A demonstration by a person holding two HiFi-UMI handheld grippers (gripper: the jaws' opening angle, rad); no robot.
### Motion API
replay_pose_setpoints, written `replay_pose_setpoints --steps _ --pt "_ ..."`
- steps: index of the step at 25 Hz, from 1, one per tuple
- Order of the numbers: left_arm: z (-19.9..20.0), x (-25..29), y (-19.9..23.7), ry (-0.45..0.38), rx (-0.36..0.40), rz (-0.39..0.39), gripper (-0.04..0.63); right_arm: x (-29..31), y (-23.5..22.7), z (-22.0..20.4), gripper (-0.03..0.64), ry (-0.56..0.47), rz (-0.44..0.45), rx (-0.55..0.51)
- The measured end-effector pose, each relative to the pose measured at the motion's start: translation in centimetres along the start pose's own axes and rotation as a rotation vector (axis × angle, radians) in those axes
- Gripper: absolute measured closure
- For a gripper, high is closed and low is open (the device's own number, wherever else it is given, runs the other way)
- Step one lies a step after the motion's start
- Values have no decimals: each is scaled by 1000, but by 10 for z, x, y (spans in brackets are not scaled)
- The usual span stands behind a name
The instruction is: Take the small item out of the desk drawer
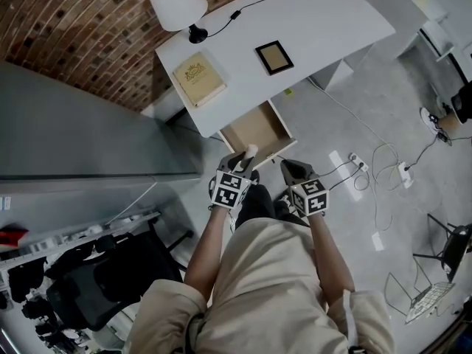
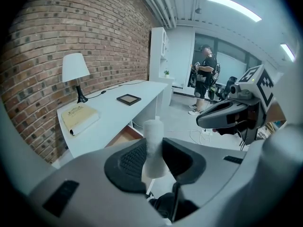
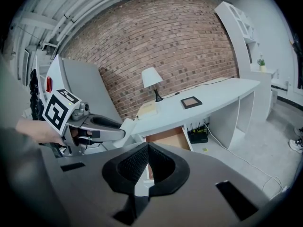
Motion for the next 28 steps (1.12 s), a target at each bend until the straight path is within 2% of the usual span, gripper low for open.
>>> replay_pose_setpoints --steps 28 --pt "13 13 9 8 14 -9 479 14 -17 19 594 -27 14 50"
Point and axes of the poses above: the fingertips, and each gripper's own axes: x forward along the fingers, y to its left, z out of its top, the point moved 1 cm from there along -x, backward along the fingers, and after that the axes turned 5 degrees about z, right-handed, at the moved point
